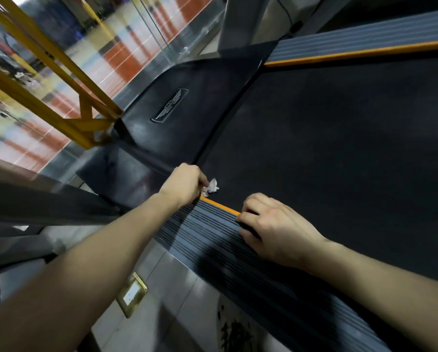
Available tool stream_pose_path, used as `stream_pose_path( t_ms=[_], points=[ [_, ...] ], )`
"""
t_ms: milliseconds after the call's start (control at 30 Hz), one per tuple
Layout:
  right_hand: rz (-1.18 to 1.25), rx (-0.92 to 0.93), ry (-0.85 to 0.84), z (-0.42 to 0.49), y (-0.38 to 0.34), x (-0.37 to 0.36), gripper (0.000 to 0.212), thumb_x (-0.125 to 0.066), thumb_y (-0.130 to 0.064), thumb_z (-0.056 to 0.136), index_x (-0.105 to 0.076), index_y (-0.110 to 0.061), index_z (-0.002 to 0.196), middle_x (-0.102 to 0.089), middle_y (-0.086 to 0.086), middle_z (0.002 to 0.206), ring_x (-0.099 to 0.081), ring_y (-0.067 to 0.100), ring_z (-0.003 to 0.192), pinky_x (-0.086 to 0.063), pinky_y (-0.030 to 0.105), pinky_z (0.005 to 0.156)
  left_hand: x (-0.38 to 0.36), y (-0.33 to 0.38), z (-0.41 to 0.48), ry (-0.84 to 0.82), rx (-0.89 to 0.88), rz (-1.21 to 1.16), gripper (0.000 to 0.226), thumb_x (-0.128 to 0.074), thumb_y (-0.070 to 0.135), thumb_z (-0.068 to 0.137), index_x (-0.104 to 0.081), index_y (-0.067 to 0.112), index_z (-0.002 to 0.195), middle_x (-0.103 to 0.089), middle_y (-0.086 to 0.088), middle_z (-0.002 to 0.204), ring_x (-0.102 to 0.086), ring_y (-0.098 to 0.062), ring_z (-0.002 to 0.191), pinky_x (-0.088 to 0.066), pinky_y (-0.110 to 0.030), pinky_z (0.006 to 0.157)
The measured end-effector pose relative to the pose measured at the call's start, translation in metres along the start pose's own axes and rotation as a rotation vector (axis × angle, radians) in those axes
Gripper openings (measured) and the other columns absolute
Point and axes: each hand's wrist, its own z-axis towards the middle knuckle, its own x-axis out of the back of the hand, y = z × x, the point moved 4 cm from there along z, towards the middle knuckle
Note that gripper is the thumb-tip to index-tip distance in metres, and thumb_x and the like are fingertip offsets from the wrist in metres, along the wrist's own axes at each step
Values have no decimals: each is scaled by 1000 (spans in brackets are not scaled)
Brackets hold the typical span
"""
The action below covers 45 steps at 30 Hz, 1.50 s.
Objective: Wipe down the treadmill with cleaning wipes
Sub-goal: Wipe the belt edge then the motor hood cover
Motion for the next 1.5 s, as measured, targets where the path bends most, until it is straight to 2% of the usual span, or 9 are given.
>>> stream_pose_path(
  t_ms=[100, 233, 400, 567, 700, 833, 1067, 1367, 1500],
  points=[
    [-4, -6, 6, 1, 1, 0, 36, -44, -42, 103, -71, -17, 104, -55, -3, 105, -53, 22, 106, -51, 39, 86, 4, 5, 15, -2, 45, 82, 19, -71, 1, 71, -75, 19, 75, -66, -4, 65, -68, -31, 68, -58, -39, 65],
    [17, 7, 18, 1, 2, -3, 32, -48, -40, 103, -72, -17, 103, -55, -4, 104, -52, 20, 107, -50, 38, 86, 7, 8, 41, 139, 116, 124, 20, -69, 2, 84, -77, 20, 79, -55, -2, 69, -65, -37, 73, -44, -35, 66],
    [32, 13, 28, 2, 2, -1, 30, -50, -37, 99, -71, -15, 102, -57, -1, 103, -55, 23, 105, -51, 40, 84, 1, -3, 38, 203, 176, -22, 28, -69, 3, 87, -85, 25, 89, -76, -5, 84, -72, -33, 82, -54, -35, 73],
    [18, 17, -7, 1, 0, 3, 32, -50, -42, 102, -71, -18, 109, -56, -4, 108, -53, 19, 111, -53, 36, 89, 3, -6, 9, 65, 196, -148, 19, -85, 16, 87, -87, 33, 95, -82, 3, 94, -76, -16, 86, -58, -26, 81],
    [16, -11, -24, 4, -2, 2, 36, -47, -47, 103, -71, -22, 111, -56, -7, 109, -51, 17, 114, -53, 37, 94, 5, 7, -2, 66, 196, -191, 18, -85, 14, 88, -88, 31, 95, -82, 2, 95, -75, -19, 88, -60, -30, 84],
    [20, -5, -7, 3, 0, 3, 37, -47, -47, 102, -71, -21, 110, -55, -8, 108, -51, 15, 113, -53, 34, 92, -1, 16, 7, 129, 181, -152, 14, -78, 17, 91, -86, 28, 86, -76, -1, 73, -73, -23, 73, -63, -37, 76],
    [3, 13, -11, 4, 2, 2, 29, -56, -42, 99, -71, -18, 106, -57, -3, 106, -53, 21, 109, -52, 36, 86, -6, 10, 31, 278, 228, -72, 14, -74, 35, 98, -85, 26, 98, -80, -7, 90, -75, -34, 88, -58, -39, 80],
    [-28, -44, -53, 1, -6, 11, 32, -53, -43, 102, -73, -21, 114, -61, -2, 110, -53, 18, 115, -51, 35, 93, 6, 35, 4, 54, 226, -281, 9, -89, 27, 86, -87, 35, 90, -80, 10, 89, -74, -9, 88, -52, -23, 78],
    [-117, -60, -79, -7, -11, 16, 32, -51, -42, 103, -72, -23, 117, -64, 0, 111, -58, 24, 110, -53, 43, 94, 8, 79, -22, 34, 117, -302, 12, -88, 28, 86, -87, 36, 95, -83, 8, 97, -76, -12, 96, -59, -29, 92]
  ],
)
